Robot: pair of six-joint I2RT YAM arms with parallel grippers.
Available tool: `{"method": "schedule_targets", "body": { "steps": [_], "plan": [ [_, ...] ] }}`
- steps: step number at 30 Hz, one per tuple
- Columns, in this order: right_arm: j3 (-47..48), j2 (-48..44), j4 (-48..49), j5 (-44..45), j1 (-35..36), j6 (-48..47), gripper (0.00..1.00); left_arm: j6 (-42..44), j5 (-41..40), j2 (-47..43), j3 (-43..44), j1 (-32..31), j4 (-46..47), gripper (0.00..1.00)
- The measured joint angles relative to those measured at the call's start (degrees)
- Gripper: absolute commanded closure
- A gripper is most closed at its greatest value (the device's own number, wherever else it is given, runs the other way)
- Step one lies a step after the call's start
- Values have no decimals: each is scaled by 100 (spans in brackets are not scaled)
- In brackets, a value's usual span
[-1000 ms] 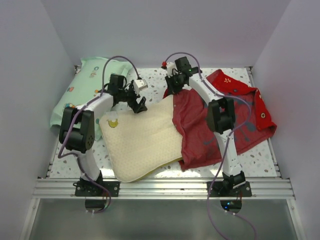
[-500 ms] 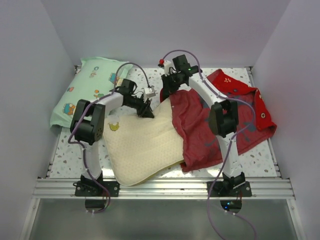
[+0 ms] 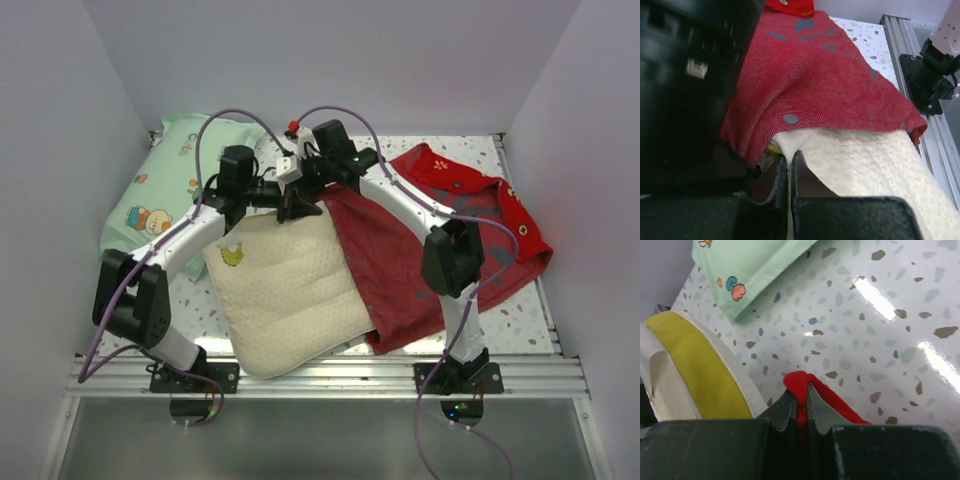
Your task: Put the pillow into the pillowcase
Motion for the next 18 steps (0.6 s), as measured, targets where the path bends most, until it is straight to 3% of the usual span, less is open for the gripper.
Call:
{"method": "schedule_targets", "body": {
  "steps": [4,10,12,13,14,15,16,18],
  "plan": [
    [81,66,264,-48,166,601,100,-654,-297,-398,-551,109,866,100],
    [431,826,931,94,210,1080,100,-1759,-1102,-133,-1156,431,1928,100],
    [457,1043,1019,125,186,1117,77,-2055,-1279,138,-1152,474,2092,100],
    [461,1113,1036,186,168,1102,60,-2208,-1263,295,-1117,505,2177,100],
    [461,1147,1029,262,146,1067,31,-2367,-1180,481,-1023,525,2212,96],
    [468,1172,1016,382,109,979,22,-2487,-1073,662,-909,533,2284,88],
    [470,1176,997,592,59,861,20,-2590,-1008,778,-802,535,2243,73],
    [505,1169,957,702,-101,699,20,-2719,-876,962,-568,538,2273,61]
  ]
}}
